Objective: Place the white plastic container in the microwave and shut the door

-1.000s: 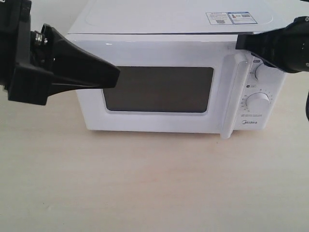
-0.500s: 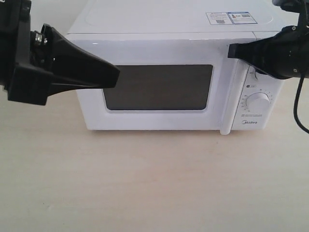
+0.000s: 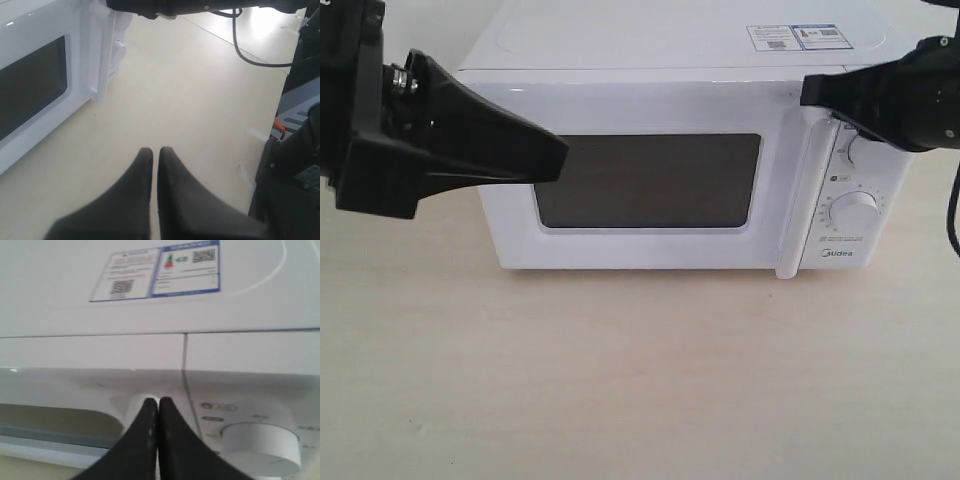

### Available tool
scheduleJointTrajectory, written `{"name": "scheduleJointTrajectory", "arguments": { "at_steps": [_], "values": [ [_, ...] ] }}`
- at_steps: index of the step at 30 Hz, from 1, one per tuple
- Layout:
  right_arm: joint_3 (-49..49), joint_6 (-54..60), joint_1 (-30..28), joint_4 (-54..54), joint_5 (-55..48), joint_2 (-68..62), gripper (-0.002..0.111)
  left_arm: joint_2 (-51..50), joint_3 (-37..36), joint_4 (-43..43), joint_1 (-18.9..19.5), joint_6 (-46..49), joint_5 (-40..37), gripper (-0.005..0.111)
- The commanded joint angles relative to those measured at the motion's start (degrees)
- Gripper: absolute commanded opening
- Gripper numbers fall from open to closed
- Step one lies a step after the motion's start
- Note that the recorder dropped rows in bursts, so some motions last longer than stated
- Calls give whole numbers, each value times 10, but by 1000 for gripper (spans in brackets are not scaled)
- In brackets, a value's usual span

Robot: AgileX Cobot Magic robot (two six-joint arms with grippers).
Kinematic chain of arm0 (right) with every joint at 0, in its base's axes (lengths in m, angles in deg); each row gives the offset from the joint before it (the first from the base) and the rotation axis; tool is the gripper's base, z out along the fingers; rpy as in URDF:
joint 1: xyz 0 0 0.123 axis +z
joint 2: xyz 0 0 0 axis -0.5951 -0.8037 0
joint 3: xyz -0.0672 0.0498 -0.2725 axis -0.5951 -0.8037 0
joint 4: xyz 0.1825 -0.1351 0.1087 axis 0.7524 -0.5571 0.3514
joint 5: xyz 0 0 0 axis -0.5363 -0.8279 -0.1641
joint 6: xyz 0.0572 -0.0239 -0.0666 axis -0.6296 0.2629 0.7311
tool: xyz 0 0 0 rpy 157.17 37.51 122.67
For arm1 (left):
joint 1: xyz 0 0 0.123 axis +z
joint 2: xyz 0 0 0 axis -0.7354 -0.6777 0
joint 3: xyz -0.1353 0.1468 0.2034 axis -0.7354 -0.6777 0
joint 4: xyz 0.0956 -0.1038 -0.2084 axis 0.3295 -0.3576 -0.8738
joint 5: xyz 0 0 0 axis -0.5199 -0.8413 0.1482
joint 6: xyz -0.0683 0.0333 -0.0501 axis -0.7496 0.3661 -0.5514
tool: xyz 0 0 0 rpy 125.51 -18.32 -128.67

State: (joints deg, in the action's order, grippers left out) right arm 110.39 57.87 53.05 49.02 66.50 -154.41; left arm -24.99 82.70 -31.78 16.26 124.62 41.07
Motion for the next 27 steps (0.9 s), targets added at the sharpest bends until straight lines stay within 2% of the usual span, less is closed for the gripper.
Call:
{"name": "scheduleJointTrajectory", "arguments": {
  "at_steps": [1, 5, 12, 16, 22, 27],
  "values": [
    [0, 5, 0, -18, -63, 64, 0, 18, 4, -5, -3, 2, -2, 4],
    [-9, -21, 0, -64, -133, 135, 0, 57, 4, -5, -3, -3, -20, 4],
    [-60, -190, 0, -230, -176, 291, 0, 163, -21, -5, -3, -32, -21, 4],
    [-66, -233, 0, -302, -273, 381, 0, 235, -47, -6, -3, -48, -21, 4],
    [-66, -251, 0, -316, -419, 491, 0, 329, -97, -12, -3, -84, -23, 4],
    [-66, -258, 0, -314, -493, 559, 0, 404, -136, -25, -3, -106, -23, 4]
  ]
}}
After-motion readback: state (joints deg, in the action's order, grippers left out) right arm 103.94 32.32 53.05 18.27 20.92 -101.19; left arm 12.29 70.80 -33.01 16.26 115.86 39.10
